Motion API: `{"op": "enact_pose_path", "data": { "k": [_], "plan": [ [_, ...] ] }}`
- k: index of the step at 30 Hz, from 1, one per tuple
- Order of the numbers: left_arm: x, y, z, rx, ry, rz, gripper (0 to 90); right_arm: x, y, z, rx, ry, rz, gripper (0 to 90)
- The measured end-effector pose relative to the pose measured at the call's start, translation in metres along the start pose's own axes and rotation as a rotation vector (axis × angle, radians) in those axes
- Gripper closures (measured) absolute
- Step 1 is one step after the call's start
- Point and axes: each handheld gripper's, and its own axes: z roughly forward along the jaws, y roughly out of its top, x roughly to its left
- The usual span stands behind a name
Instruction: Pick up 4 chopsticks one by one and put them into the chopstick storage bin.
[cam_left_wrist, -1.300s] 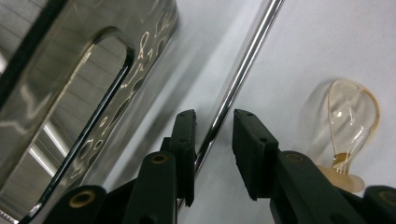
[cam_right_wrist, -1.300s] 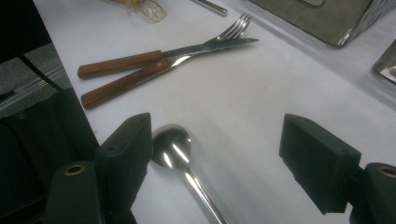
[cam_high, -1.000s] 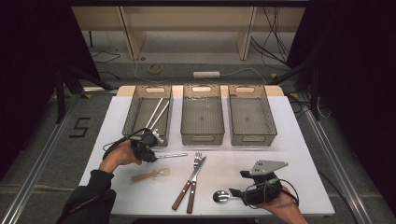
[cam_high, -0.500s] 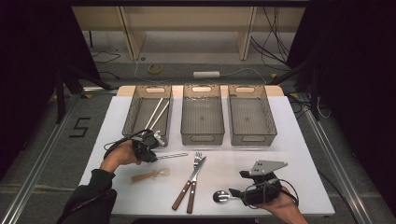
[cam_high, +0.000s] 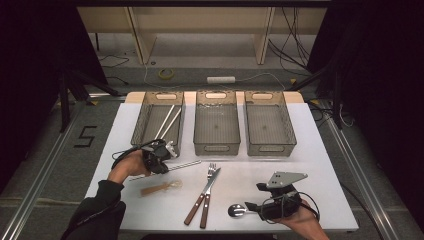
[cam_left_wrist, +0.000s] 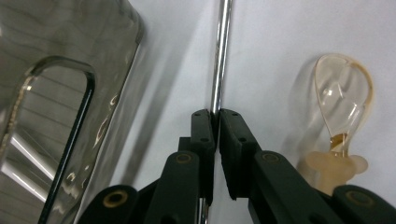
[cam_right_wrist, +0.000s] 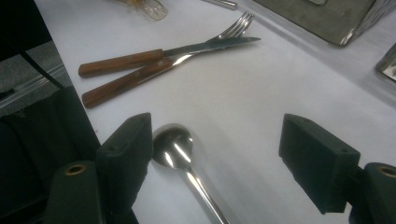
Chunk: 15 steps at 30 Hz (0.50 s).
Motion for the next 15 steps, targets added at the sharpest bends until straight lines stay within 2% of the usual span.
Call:
{"op": "enact_pose_path", "data": {
  "k": [11,15],
  "plan": [
    [-0.0012,0.0006,0.0002,-0.002,0.009,-0.002,85.2,-0.0001,0.0002,-0.0007,-0.002,-0.002,0.000,27.1],
    [-0.0008,-0.0005,-0.0001,-0.011,0.004,-0.026,85.3,-0.0003,0.0001,-0.0012,-0.004,-0.002,0.003,27.3]
  ]
}}
